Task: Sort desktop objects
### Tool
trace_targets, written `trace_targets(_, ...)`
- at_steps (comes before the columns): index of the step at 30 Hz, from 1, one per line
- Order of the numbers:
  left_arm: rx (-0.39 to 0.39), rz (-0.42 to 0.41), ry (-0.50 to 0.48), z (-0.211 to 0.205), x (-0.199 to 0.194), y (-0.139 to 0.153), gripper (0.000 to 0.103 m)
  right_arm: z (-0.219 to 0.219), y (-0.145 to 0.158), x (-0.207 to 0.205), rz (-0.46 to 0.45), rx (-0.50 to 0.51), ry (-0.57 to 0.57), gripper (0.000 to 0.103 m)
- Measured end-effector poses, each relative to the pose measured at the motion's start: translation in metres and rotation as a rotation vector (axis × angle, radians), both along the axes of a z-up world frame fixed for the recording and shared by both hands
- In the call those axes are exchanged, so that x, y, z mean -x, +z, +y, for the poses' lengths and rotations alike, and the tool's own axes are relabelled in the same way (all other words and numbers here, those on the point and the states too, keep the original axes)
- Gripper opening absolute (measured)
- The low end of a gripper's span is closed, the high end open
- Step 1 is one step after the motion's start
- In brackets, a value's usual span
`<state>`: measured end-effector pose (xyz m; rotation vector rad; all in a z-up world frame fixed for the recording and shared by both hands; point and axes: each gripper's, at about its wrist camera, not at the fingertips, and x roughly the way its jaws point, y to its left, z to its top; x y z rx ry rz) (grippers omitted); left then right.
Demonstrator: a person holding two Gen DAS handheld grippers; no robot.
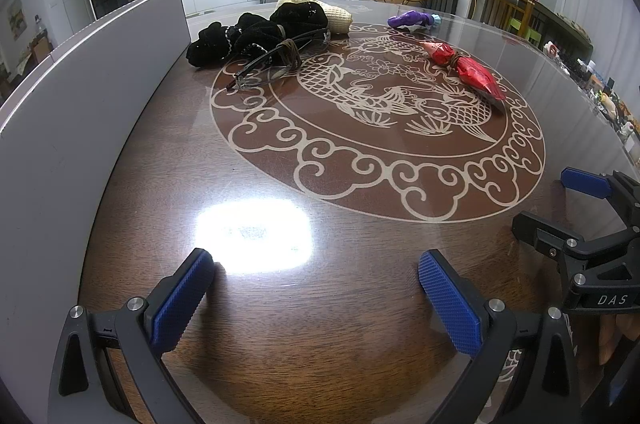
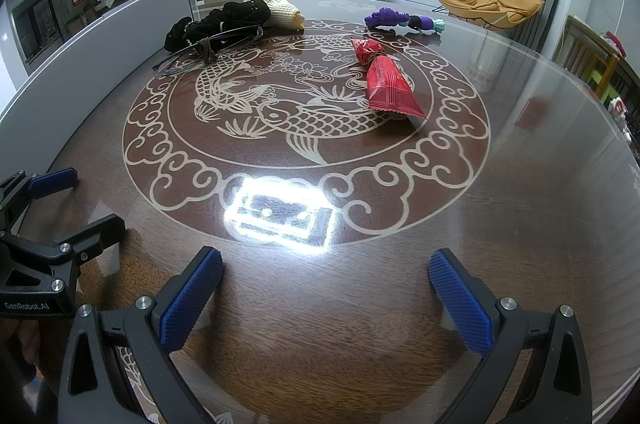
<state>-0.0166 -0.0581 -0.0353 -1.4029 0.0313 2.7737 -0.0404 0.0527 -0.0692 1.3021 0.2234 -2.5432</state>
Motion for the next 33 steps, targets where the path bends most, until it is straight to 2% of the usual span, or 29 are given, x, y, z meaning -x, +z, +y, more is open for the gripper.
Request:
trace_targets(29,-0.001,0.0,-0.002,0.0001,-0.0008,0.0002,0.103,0.0019,0.0002,-0.0003,0.0,0.001,-0.001,0.103)
trace_targets(33,-0.002,0.001,-0.004,0.0002,-0.0011,0.0004,0.103,0.0042,0.0017,0.0042,-0.024,-0.017,0.021,0.103)
